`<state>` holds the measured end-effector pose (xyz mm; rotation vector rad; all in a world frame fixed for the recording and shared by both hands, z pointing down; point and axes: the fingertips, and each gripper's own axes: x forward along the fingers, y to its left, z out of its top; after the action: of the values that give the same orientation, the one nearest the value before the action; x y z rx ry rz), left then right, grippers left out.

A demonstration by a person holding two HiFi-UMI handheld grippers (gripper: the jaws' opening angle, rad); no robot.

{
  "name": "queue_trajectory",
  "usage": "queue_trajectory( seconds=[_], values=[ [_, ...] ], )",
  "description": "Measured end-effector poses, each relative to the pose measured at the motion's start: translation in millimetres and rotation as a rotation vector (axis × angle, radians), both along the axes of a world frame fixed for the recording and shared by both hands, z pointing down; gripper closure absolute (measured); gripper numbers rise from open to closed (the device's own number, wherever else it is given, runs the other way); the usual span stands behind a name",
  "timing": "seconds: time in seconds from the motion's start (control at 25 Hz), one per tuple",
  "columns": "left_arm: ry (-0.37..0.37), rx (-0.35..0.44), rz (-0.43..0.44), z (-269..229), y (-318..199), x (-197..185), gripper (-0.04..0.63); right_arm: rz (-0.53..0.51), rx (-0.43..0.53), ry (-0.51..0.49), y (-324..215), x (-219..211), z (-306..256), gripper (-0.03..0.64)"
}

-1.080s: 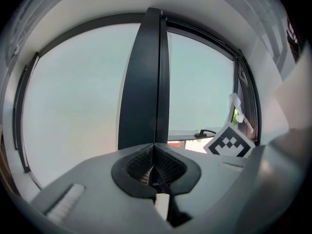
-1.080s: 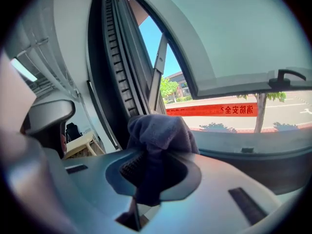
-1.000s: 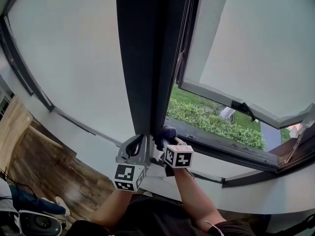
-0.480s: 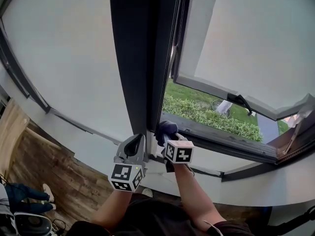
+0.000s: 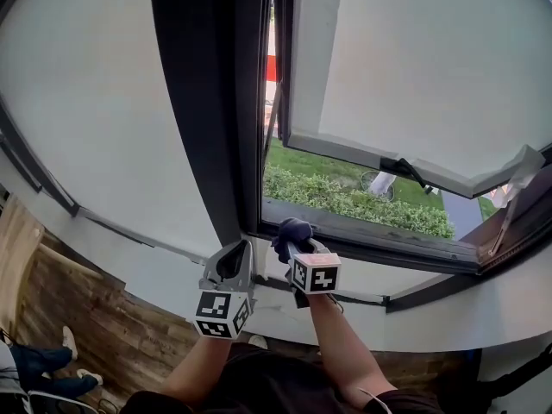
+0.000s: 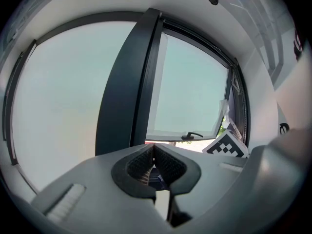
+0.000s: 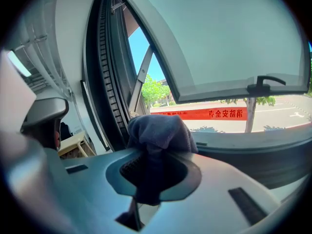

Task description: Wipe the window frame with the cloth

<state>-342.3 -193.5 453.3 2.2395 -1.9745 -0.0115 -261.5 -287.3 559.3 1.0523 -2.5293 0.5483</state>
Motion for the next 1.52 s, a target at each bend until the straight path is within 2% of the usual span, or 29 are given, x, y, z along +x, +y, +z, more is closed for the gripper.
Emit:
queue_trajectory(
  seconds=[0.24,1.0,1.52],
  values=[
    [-0.018,0.0,0.066,-2,-14,23,0.591,0.009,0.038,0.021,0,14,-3,0.557],
    [-0.015,-0.022,0.203,9,-35,68,0.589,0.119,0.13,0.071,-8,88,-6,0.555],
    [-0.003,-0.043,0.254,20,-42,87,0.59,0.13,0.154,0.072,-10,112,-5,0.555]
  ],
)
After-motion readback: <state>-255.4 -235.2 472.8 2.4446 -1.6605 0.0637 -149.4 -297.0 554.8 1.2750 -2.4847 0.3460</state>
